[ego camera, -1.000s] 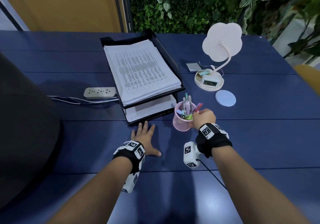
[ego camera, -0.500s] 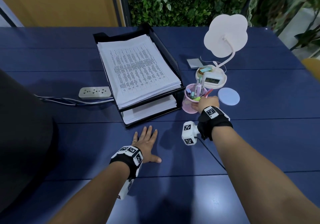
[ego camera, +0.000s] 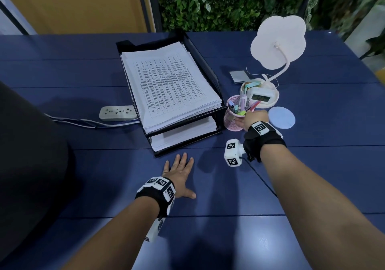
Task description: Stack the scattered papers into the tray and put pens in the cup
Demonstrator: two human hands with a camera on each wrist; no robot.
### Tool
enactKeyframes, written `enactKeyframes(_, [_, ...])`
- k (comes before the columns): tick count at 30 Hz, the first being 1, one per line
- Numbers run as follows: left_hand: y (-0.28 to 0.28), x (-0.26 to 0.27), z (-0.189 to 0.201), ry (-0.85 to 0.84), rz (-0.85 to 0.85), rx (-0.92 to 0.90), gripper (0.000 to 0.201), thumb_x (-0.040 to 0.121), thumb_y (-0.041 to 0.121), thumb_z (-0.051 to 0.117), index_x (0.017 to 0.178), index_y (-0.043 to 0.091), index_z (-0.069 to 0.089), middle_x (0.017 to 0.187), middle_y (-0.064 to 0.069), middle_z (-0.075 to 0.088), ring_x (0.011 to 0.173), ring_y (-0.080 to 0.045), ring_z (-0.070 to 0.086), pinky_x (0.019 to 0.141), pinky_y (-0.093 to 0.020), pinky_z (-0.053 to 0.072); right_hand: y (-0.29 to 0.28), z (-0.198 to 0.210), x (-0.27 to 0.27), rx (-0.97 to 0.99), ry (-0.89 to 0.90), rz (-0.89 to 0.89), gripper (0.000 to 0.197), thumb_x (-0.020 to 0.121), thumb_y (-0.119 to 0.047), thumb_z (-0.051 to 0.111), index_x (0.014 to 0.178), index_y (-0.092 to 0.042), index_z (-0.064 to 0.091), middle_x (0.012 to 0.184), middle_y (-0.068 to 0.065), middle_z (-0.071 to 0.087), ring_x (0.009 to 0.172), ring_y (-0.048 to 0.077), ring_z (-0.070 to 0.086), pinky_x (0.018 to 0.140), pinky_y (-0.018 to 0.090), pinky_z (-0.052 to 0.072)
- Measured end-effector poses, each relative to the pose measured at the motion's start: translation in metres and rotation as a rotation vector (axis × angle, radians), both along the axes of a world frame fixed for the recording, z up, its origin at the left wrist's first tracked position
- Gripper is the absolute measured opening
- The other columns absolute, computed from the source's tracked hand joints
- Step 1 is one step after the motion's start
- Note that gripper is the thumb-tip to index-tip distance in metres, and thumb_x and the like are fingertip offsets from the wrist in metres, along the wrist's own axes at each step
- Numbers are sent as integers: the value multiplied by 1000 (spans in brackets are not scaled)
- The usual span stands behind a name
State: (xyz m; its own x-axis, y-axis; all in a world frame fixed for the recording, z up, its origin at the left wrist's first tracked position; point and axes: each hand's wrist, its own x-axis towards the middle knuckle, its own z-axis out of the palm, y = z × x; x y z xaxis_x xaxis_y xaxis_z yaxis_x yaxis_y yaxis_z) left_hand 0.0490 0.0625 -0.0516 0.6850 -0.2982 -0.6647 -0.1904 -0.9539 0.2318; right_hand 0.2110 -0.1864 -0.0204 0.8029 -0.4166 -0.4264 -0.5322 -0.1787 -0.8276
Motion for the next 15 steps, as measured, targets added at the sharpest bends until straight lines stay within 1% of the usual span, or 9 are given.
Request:
enactKeyframes(4, [-1, 0, 0, -3, 11, -4, 118, 76, 55, 68, 147, 24, -21, 153, -2, -32, 141, -22, -28, 114, -50, -14, 3, 11, -5, 22, 3, 50, 39, 94, -17, 44, 128, 2, 48, 124, 19, 57, 108, 28, 62, 86, 35, 56])
enactKeyframes(7, [-1, 0, 2, -11, 21, -4, 119, 75, 55, 68, 148, 24, -20, 154, -2, -30, 142, -22, -27, 115, -51, -12, 5, 17, -15, -18, 24, 62, 40, 96, -21, 39, 129, -1, 48, 125, 15, 57, 110, 28, 61, 89, 37, 55])
enactKeyframes(9, [-2, 0, 6, -13, 24, 9, 119, 75, 55, 69, 148, 25, -19, 154, -1, -29, 142, -21, -25, 116, -50, -10, 7, 18, -20, -87, 45, 53, 41, 94, -21, 40, 128, -1, 51, 127, 17, 57, 112, 30, 59, 93, 37, 52])
enactKeyframes(11, [-2, 1, 10, -13, 38, 9, 116, 75, 54, 69, 150, 24, -14, 156, -1, -25, 144, -21, -21, 117, -50, -7, 10, 25, -27, -201, 72, 59, 39, 93, -18, 42, 125, 1, 53, 127, 20, 56, 115, 33, 56, 94, 34, 47])
enactKeyframes(13, [-3, 5, 19, -21, 51, 16, 110, 78, 54, 66, 151, 22, -9, 158, -2, -19, 146, -21, -14, 118, -49, -3, 14, 37, -36, -343, 114, 127, 36, 93, -13, 43, 124, 4, 52, 129, 22, 55, 119, 35, 53, 94, 33, 43])
enactKeyframes(15, [-6, 9, 30, -58, 66, 4, 106, 80, 54, 64, 151, 20, -7, 159, -4, -13, 147, -22, -8, 118, -48, 0, 18, 51, -50, -436, 109, 239, 36, 94, -11, 42, 126, 4, 51, 130, 21, 54, 121, 33, 51, 94, 33, 42])
